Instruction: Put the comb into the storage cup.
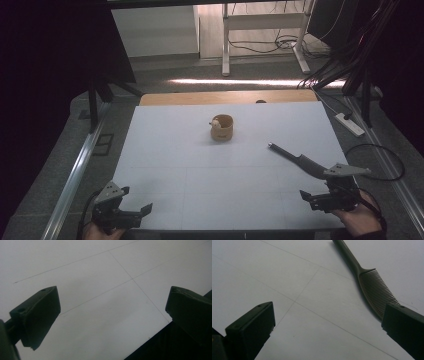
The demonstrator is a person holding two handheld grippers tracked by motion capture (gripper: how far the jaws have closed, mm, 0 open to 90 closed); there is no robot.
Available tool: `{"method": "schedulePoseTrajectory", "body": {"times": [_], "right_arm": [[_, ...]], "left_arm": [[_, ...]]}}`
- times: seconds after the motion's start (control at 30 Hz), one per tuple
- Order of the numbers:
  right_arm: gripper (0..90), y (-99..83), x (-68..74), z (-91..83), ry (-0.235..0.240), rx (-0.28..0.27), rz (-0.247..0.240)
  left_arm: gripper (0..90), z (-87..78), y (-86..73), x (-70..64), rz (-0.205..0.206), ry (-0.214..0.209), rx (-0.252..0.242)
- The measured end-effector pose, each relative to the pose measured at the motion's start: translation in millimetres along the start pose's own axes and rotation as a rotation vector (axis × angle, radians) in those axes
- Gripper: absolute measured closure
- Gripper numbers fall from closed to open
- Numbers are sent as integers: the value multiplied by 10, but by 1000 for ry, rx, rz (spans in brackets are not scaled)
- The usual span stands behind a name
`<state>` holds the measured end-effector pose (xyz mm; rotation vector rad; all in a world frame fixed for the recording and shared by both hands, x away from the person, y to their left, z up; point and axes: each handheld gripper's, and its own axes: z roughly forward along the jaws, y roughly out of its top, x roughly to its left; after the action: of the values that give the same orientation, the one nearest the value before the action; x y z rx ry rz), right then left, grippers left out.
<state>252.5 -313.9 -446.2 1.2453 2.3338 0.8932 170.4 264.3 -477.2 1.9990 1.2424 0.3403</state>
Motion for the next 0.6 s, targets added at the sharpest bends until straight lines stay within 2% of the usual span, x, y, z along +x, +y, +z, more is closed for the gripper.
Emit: {"method": "schedulePoseTrajectory", "body": {"times": [0.47, 0.6], "right_arm": [[0, 129, -48, 106, 9, 4, -22], [0, 157, -54, 124, 7, 5, -41]], "left_arm": [[10, 1, 0, 13, -8, -8, 0], [10, 3, 0, 9, -2, -10, 3]]}}
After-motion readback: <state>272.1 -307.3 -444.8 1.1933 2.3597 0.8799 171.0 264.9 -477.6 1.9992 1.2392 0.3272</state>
